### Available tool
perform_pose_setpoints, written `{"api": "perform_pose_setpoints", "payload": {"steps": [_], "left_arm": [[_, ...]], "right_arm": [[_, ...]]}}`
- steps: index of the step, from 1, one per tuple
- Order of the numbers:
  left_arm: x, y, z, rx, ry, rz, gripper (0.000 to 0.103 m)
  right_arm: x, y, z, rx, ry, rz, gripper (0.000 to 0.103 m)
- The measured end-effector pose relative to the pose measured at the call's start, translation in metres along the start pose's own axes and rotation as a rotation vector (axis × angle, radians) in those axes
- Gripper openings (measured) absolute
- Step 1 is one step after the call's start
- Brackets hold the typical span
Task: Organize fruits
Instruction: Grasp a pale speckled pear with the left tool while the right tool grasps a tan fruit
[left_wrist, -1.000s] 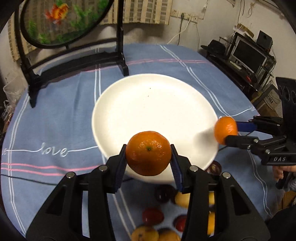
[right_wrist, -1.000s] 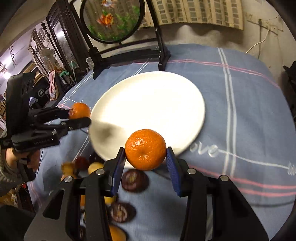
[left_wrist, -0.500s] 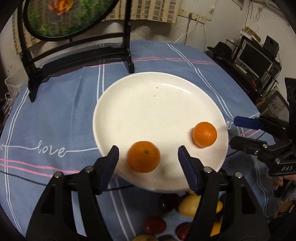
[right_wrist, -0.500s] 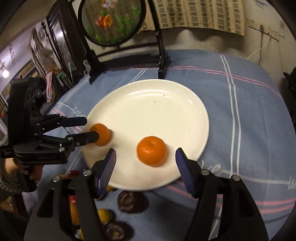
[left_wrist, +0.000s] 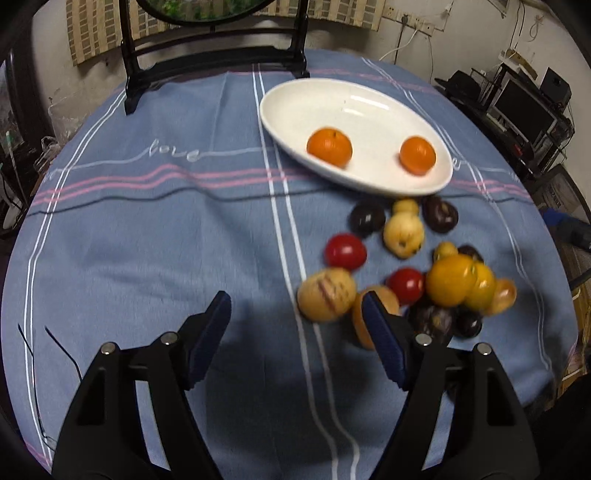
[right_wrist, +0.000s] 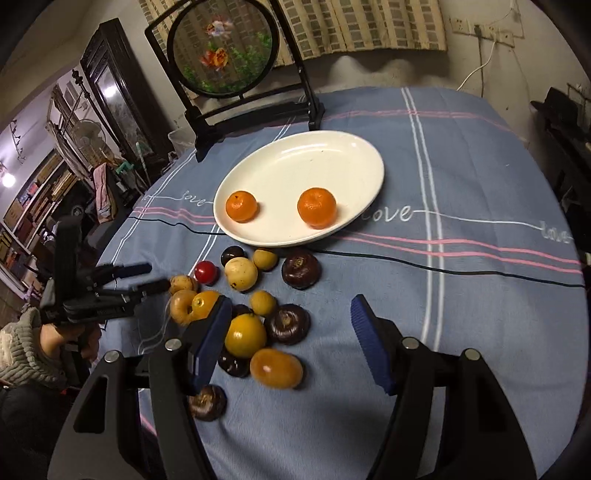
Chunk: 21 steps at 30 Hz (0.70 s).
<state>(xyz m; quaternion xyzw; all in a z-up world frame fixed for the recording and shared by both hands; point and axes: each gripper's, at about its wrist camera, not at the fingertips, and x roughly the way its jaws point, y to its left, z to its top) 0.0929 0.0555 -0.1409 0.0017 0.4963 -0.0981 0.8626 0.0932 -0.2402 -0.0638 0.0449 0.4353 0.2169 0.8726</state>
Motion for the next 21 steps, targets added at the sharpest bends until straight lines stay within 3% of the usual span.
{"api": "perform_pose_setpoints", "payload": {"steps": [9,15,21], "left_arm": [[0.010,-0.002,0.009,0.000,-0.017,-0.024,0.076],[0.018,0.005,0.011,0.006,-0.004,-0.004,0.080],[-0.004,0.029,0.000,-0.033,-0.026,0.047,0.079]], "right_arm": [[-0.023,0.006,-0.017,-0.014,-0.015,-0.064,0.070],[-0.031,-0.003,-0.021,0.024,-0.027,-0.095,0.070],[-0.023,0.004,-0.017,0.007,-0.017,-0.076,0.070]]}}
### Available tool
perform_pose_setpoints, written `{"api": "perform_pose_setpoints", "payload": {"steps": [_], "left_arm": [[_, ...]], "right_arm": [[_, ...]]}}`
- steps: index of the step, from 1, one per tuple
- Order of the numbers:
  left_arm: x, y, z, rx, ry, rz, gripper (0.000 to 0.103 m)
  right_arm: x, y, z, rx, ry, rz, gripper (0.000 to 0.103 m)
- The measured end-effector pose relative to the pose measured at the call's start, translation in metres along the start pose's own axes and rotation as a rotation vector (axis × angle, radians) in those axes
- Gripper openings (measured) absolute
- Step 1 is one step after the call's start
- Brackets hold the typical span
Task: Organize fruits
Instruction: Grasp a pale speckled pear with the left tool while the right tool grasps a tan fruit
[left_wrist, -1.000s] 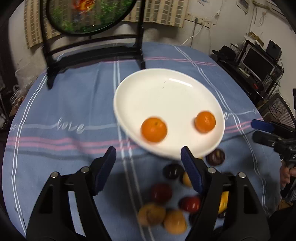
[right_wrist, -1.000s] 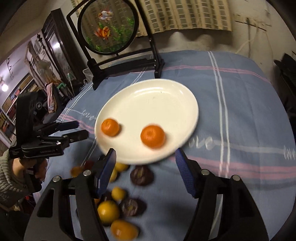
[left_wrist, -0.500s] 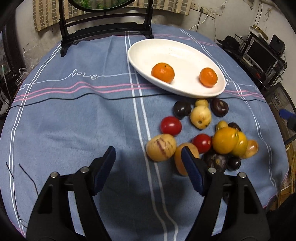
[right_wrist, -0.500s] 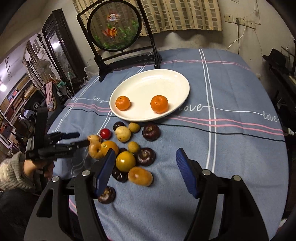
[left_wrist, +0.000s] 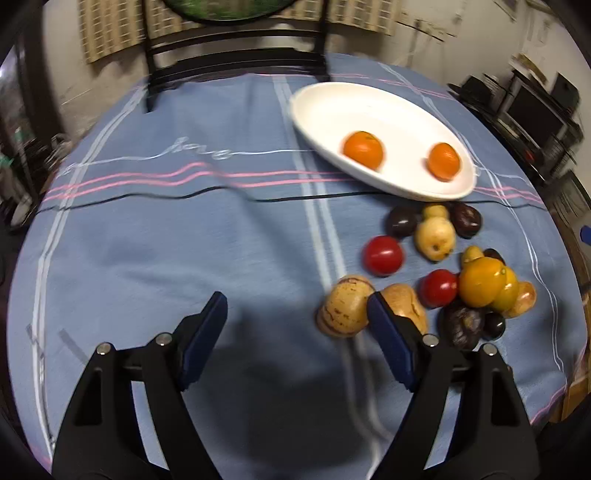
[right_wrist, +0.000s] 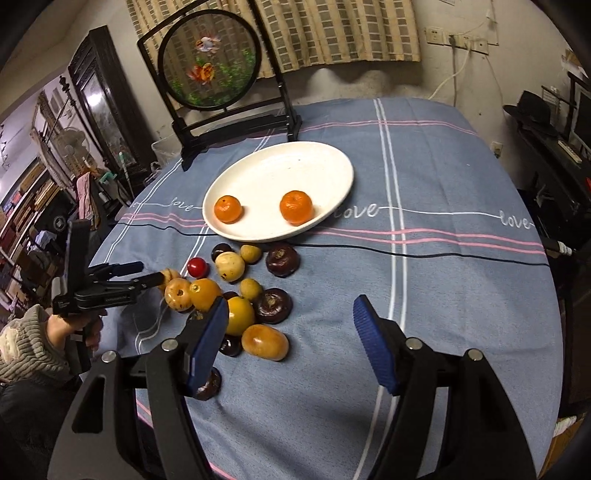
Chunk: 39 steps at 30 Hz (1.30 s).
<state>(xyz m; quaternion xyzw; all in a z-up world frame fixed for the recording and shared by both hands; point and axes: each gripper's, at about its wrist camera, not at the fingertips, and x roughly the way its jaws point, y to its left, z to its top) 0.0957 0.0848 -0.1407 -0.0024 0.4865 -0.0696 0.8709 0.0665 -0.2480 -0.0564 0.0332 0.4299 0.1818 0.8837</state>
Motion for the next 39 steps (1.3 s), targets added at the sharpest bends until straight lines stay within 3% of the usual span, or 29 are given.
{"api": "perform_pose_setpoints", "payload": {"steps": [5,11,18,22,30,33,35,39], "left_arm": [[-0.014,0.001,-0.001,0.005,-0.031,-0.020,0.079],[0.002,-0.017,0.001,0.061,-0.023,-0.026,0.078],[0.017,-0.009,0.012,0.012,-0.007,-0.041,0.076],[0.021,-0.009,0.015,0.005,0.001,-0.047,0.062],[0.038,-0.012,0.015,0.001,0.027,-0.059,0.053],[0.043,-0.008,0.011,0.000,0.036,-0.045,0.041],[0.040,-0.001,0.008,-0.026,0.036,-0.076,0.041],[0.029,0.002,0.002,-0.035,0.023,-0.070,0.041]], "right_arm": [[0.009,0.008,0.004,-0.028,0.020,0.028,0.070],[0.009,0.007,0.004,-0.033,0.029,0.029,0.070],[0.003,-0.004,-0.001,-0.006,0.029,0.005,0.070],[0.005,-0.006,-0.002,0.003,0.041,0.003,0.070],[0.014,-0.002,-0.003,-0.016,0.087,0.007,0.070],[0.017,-0.003,-0.004,-0.015,0.101,0.007,0.070],[0.020,-0.005,-0.004,-0.010,0.115,0.007,0.070],[0.036,-0.004,-0.012,-0.057,0.165,0.026,0.070]]}}
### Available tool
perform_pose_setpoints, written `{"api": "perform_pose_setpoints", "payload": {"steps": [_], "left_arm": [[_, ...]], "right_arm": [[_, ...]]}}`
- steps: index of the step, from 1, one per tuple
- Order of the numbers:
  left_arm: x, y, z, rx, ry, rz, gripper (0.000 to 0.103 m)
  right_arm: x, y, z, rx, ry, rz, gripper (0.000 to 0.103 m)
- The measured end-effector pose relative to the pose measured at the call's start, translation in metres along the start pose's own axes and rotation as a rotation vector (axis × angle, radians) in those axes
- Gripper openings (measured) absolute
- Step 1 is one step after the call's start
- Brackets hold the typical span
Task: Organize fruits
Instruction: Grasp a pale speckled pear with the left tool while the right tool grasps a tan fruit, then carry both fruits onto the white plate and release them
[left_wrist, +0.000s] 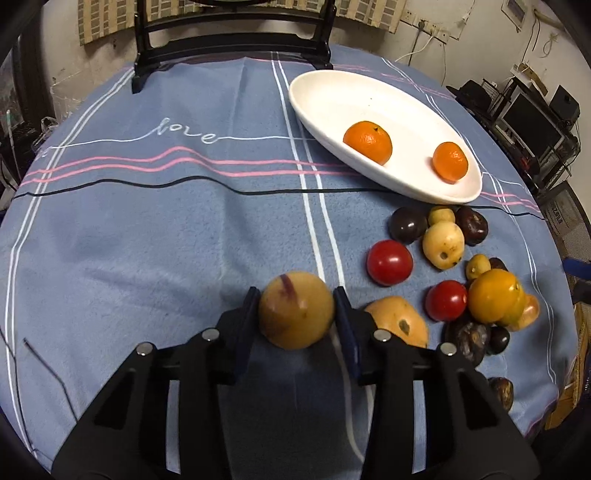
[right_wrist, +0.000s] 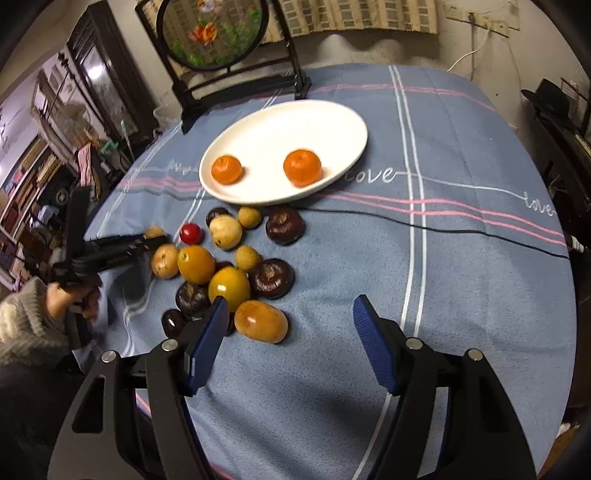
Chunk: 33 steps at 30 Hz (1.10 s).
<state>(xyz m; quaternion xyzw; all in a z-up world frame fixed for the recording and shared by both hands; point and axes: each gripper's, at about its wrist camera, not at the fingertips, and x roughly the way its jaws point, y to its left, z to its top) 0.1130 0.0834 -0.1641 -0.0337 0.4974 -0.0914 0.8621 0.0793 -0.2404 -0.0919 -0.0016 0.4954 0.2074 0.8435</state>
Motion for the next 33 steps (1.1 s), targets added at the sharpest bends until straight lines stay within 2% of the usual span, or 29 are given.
{"api": "perform_pose_setpoints", "payload": {"steps": [5,9,13,15,17,24,33], "left_arm": [[-0.018,0.006,-0.006,-0.040,-0.026,-0.015,0.041],[-0.028,0.009,-0.013,-0.066,-0.032,-0.020,0.041],[-0.031,0.007,-0.022,-0.075,-0.021,-0.017,0.041],[-0.033,0.005,-0.026,-0.072,-0.017,-0.018,0.041],[-0.034,0.005,-0.028,-0.068,-0.016,-0.017,0.041],[-0.037,0.000,-0.032,-0.067,-0.014,-0.020,0.041],[-0.045,-0.019,-0.017,-0.036,-0.052,-0.053,0.041]], "right_arm": [[0.030,0.015,-0.015,-0.114,0.081,0.002,0.070],[0.038,0.022,-0.015,-0.143,0.080,0.037,0.069],[0.050,0.025,-0.012,-0.151,0.090,0.069,0.061],[0.055,0.022,-0.011,-0.141,0.097,0.076,0.057],[0.058,0.019,-0.010,-0.126,0.104,0.086,0.046],[0.057,0.018,-0.011,-0.120,0.099,0.113,0.044],[0.024,-0.013,-0.005,-0.010,0.006,0.098,0.044]]}}
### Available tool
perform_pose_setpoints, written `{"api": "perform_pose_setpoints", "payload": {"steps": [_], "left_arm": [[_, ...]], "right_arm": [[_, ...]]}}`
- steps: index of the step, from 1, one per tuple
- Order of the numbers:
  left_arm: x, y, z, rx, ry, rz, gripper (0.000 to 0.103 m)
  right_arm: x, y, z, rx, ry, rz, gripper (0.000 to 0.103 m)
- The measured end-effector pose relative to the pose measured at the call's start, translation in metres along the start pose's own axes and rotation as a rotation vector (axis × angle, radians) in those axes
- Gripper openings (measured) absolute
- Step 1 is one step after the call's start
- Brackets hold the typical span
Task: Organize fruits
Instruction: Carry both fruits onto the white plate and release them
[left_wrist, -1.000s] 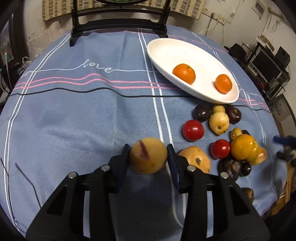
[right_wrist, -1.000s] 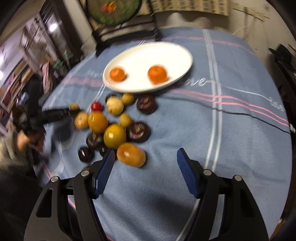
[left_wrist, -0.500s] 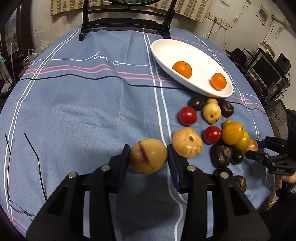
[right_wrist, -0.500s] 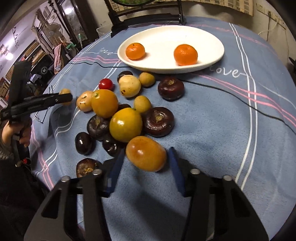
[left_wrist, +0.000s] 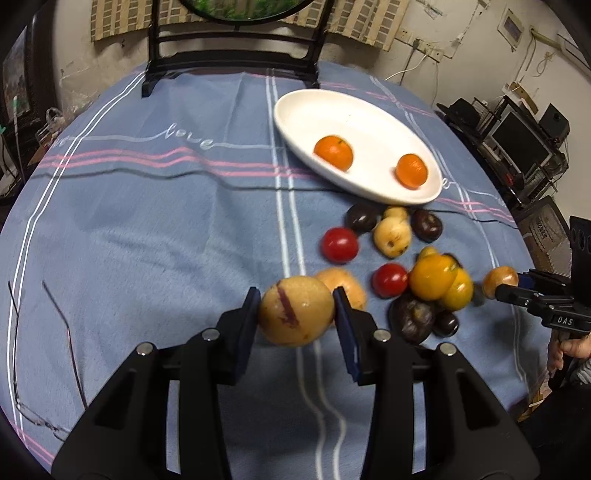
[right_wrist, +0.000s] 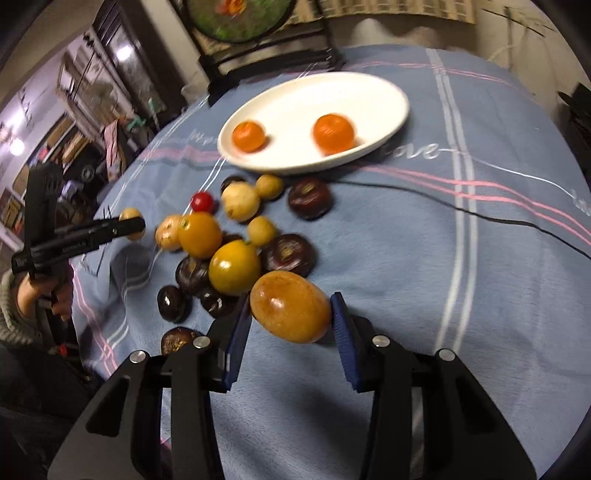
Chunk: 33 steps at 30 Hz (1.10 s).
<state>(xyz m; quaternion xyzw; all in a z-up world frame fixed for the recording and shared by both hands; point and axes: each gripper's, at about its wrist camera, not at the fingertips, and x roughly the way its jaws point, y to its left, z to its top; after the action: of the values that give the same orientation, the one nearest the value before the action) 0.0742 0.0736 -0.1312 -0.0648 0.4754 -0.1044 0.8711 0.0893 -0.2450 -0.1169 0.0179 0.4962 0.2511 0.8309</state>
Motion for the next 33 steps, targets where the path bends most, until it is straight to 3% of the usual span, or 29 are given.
{"api": "perform_pose_setpoints", "payload": {"steps": [5,9,18,22,28,31,33], "left_arm": [[0.002,-0.015,0.031,0.051,-0.030,-0.014,0.041],[0.010,-0.024,0.070,0.093,-0.054,-0.019,0.041],[0.065,-0.035,0.159,0.142,-0.058,-0.024,0.041],[0.098,-0.032,0.175,0.138,-0.025,-0.025,0.041],[0.133,-0.027,0.178,0.119,0.026,-0.039,0.041],[0.136,-0.024,0.176,0.097,0.026,-0.051,0.044],[0.130,-0.024,0.175,0.088,0.006,-0.052,0.052]], "right_arm": [[-0.005,-0.016,0.007,0.037,-0.025,-0.019,0.044],[-0.008,-0.021,0.033,0.022,-0.056,-0.023,0.044],[0.021,-0.028,0.139,-0.023,-0.140,-0.004,0.044],[0.054,-0.036,0.168,-0.027,-0.127,-0.004,0.044],[0.096,-0.051,0.183,0.027,-0.067,-0.021,0.045],[0.095,-0.054,0.187,0.073,-0.059,-0.027,0.046],[0.084,-0.051,0.187,0.073,-0.088,-0.022,0.053]]}}
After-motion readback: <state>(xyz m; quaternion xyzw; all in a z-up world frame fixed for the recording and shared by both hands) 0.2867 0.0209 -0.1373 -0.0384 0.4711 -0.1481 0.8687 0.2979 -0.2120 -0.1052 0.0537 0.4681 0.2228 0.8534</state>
